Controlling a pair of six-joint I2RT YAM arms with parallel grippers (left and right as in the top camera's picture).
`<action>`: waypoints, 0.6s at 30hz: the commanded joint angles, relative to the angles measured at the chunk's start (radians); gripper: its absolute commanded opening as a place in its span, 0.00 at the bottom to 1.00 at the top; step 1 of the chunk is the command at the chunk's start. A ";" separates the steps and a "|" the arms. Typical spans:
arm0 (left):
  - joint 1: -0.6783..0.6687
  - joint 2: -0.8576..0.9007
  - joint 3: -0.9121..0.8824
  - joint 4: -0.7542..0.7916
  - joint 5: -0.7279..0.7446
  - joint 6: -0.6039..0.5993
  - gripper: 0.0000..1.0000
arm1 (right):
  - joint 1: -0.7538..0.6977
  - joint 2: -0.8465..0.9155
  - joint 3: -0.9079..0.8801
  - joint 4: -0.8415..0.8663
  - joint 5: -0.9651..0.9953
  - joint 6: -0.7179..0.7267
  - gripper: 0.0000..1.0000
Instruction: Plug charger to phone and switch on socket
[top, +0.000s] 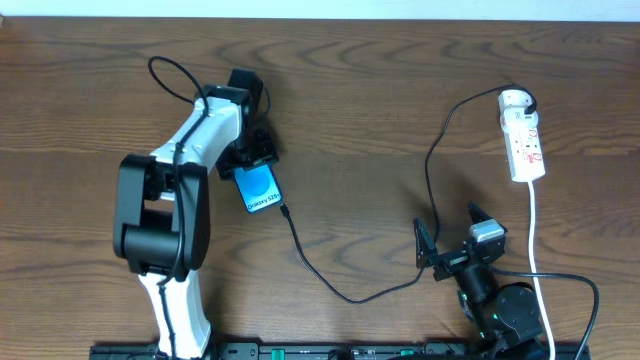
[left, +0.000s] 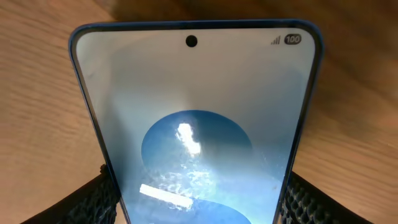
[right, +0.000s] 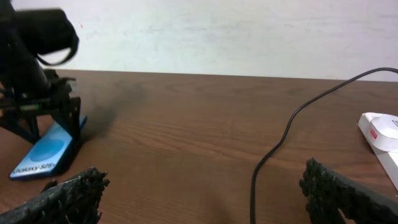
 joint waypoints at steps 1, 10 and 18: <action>0.005 -0.091 0.001 -0.005 0.005 0.003 0.69 | -0.005 0.000 -0.002 -0.004 0.001 0.012 0.99; 0.005 -0.181 0.001 -0.009 0.016 0.002 0.69 | -0.005 0.000 -0.002 -0.004 0.001 0.012 0.99; 0.005 -0.199 0.001 -0.018 0.184 0.002 0.69 | -0.005 0.000 -0.002 -0.004 0.001 0.012 0.99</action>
